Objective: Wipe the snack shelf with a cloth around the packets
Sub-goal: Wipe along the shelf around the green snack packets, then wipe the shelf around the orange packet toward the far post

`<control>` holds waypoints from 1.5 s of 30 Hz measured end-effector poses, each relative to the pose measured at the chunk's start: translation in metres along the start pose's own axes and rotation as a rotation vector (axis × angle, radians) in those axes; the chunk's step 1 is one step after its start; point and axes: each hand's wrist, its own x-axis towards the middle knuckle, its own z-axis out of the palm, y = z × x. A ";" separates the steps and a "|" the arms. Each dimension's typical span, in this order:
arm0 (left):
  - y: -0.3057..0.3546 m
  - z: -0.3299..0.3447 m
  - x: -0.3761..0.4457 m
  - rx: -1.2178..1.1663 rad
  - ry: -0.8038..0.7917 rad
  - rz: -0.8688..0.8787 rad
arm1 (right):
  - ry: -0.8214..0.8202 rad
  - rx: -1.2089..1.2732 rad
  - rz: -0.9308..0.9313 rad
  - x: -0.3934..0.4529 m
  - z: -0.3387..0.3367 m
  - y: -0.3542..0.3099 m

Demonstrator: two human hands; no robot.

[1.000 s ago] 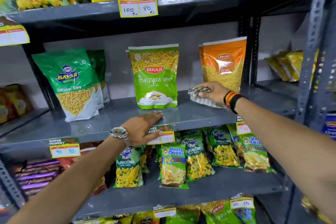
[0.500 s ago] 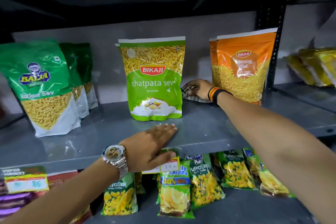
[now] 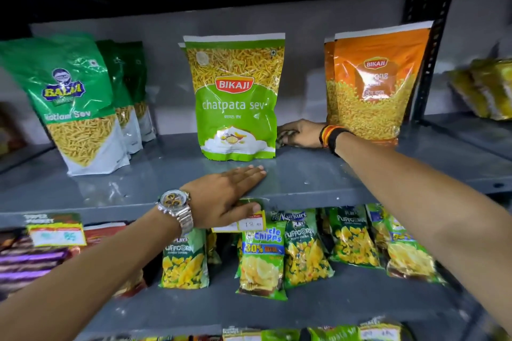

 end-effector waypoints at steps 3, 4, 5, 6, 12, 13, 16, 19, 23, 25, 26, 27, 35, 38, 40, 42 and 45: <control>0.003 -0.003 0.000 0.011 -0.005 -0.020 | -0.001 0.028 -0.035 -0.042 0.002 -0.010; 0.004 -0.003 0.001 0.018 -0.008 -0.027 | -0.002 0.037 -0.047 -0.057 0.002 -0.013; 0.004 -0.004 0.001 0.026 -0.011 -0.033 | -0.008 0.046 -0.067 -0.073 0.002 -0.017; 0.004 -0.004 0.000 0.028 -0.014 -0.040 | -0.016 0.043 -0.079 -0.089 0.001 -0.022; 0.000 -0.003 -0.001 0.042 -0.013 -0.050 | 0.000 0.152 -0.096 -0.139 -0.022 -0.033; 0.001 -0.004 -0.002 0.046 -0.018 -0.051 | 0.060 0.191 -0.084 -0.136 -0.027 -0.034; 0.002 -0.009 -0.007 0.042 -0.025 -0.074 | 0.113 0.168 -0.006 -0.120 -0.031 -0.030; -0.005 -0.013 -0.029 0.037 -0.009 -0.162 | 0.022 0.030 0.050 -0.114 -0.015 -0.024; -0.017 -0.013 -0.059 0.036 -0.016 -0.256 | 0.023 0.012 -0.034 -0.146 0.001 -0.040; -0.018 -0.010 -0.061 0.024 0.001 -0.270 | -0.038 0.018 -0.059 -0.170 0.002 -0.050; -0.018 -0.009 -0.061 0.025 0.011 -0.272 | -0.079 0.010 -0.076 -0.178 0.001 -0.054; -0.018 -0.008 -0.061 0.026 0.020 -0.273 | -0.103 0.014 -0.099 -0.182 -0.003 -0.057; -0.014 -0.010 -0.061 0.019 0.023 -0.291 | 0.145 0.001 -0.078 -0.117 0.017 -0.063; -0.015 -0.009 -0.063 0.014 0.020 -0.291 | 0.215 -0.012 -0.100 -0.096 0.025 -0.077; -0.018 -0.007 -0.063 0.003 0.015 -0.296 | 0.195 -0.064 -0.070 -0.083 0.025 -0.079; -0.019 -0.006 -0.063 -0.004 0.021 -0.299 | 0.183 -0.120 -0.001 -0.074 0.024 -0.073; -0.019 -0.006 -0.061 0.003 0.034 -0.302 | 0.198 -0.142 0.062 -0.071 0.023 -0.062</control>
